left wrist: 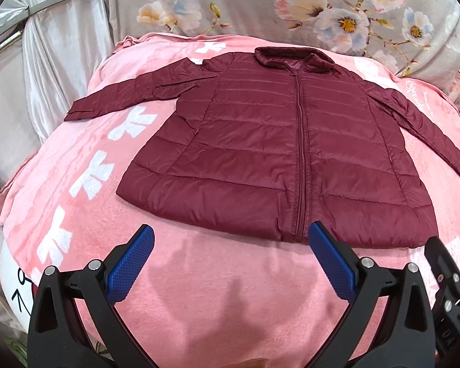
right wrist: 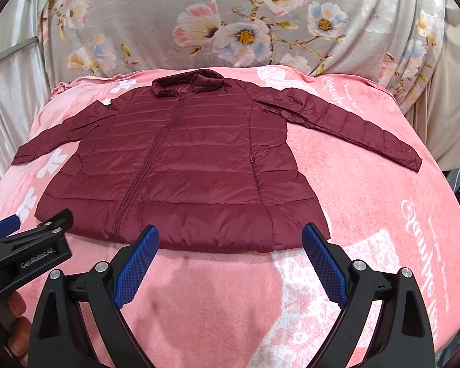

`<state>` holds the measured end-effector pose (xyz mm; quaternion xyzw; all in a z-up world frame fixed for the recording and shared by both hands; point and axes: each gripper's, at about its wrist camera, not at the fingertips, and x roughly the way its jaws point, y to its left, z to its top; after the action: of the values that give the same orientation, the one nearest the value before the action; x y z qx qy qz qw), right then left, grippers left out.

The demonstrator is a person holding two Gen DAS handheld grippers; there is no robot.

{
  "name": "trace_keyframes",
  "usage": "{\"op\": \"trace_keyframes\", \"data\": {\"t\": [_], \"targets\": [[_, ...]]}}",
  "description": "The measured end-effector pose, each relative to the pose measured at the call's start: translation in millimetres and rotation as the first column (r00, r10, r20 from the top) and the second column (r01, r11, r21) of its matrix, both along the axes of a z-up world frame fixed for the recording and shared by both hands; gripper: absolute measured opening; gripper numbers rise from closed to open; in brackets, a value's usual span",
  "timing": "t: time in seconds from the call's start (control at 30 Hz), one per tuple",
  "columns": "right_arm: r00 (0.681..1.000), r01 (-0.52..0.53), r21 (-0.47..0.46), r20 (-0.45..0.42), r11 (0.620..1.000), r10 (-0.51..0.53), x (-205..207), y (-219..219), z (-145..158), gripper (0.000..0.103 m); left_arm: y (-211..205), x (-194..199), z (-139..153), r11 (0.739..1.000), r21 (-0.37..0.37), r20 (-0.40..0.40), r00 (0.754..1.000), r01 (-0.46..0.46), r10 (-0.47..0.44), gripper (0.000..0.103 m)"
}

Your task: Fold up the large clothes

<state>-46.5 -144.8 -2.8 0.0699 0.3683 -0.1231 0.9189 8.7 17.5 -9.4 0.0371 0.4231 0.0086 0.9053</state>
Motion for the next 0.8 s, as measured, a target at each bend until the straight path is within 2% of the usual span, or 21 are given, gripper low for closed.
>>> {"op": "trace_keyframes", "data": {"t": [0.33, 0.5, 0.6, 0.8], "targets": [[1.0, 0.004, 0.002, -0.006, 1.0, -0.004, 1, -3, -1, 0.092, -2, -2, -1, 1.0, 0.007, 0.002, 1.0, 0.013, -0.013, 0.098], [0.999, 0.033, 0.009, -0.004, 0.999, -0.033, 8, -19, -3, 0.092, -4, 5, -3, 1.0, 0.007, -0.004, 1.0, 0.012, -0.012, 0.098], [0.997, 0.081, 0.015, -0.009, 0.997, -0.081, 16, -40, -4, 0.092, -3, 12, -4, 1.0, 0.007, -0.007, 1.0, 0.002, -0.002, 0.098], [0.977, 0.213, 0.052, -0.02, 0.976, -0.212, 35, -110, -11, 0.092, 1, 31, -12, 1.0, 0.016, -0.024, 1.0, -0.007, 0.007, 0.098]]}}
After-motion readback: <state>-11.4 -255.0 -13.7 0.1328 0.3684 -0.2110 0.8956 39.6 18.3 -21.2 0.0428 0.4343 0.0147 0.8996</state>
